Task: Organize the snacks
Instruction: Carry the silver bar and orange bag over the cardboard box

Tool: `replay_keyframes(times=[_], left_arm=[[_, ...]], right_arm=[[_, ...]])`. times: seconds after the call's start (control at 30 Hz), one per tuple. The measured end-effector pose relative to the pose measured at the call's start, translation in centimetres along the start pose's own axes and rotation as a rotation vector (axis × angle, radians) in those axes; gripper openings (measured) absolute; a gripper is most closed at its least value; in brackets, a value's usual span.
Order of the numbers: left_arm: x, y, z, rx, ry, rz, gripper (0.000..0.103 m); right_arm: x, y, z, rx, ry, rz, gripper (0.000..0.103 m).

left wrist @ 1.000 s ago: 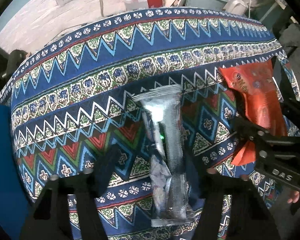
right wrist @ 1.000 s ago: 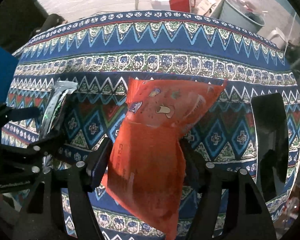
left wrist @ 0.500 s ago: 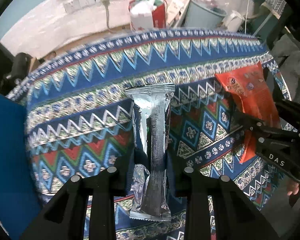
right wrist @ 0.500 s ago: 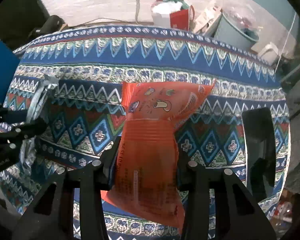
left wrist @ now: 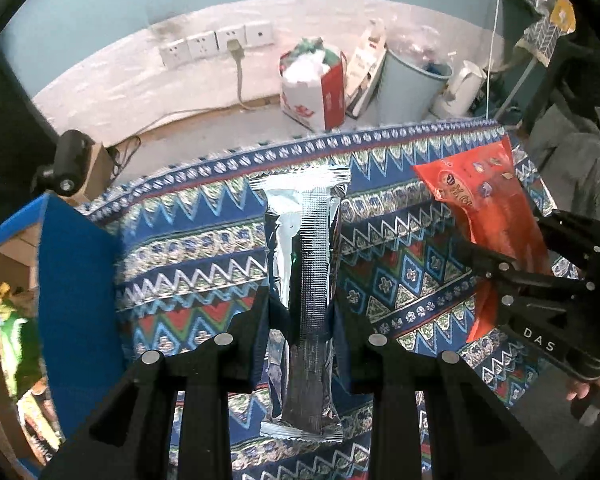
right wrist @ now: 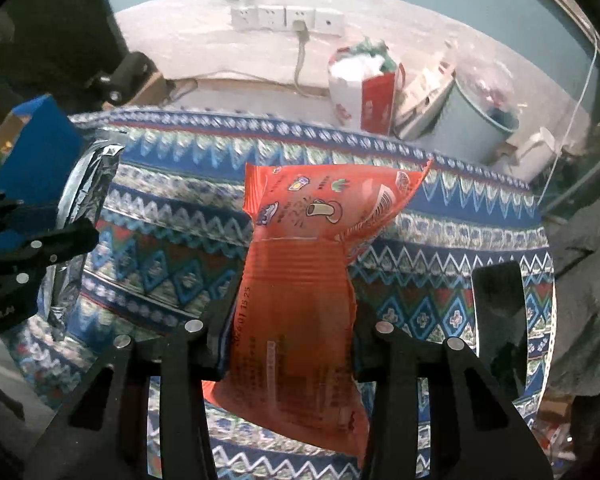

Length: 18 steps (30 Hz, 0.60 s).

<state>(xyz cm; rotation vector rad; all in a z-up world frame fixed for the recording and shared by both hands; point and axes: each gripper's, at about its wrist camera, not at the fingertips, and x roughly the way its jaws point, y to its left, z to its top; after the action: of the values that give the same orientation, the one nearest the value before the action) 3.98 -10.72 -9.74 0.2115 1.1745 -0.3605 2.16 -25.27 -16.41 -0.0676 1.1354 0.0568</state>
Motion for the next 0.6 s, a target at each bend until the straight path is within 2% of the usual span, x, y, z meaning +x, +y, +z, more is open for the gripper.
replay_keyframes(times=[0.17,0.6], left_arm=[[-1.6,0.1,-0.3,-0.010,-0.033,0.005,0.029],[-6.8,3.9,-2.4,-0.040,-0.118,0.010,0.029]], right_arm=[[-2.0,1.4,0.7,-0.011,-0.038,0.019,0.041],[-6.8,6.4,3.0,-0.065,-0.121,0.086,0.041]])
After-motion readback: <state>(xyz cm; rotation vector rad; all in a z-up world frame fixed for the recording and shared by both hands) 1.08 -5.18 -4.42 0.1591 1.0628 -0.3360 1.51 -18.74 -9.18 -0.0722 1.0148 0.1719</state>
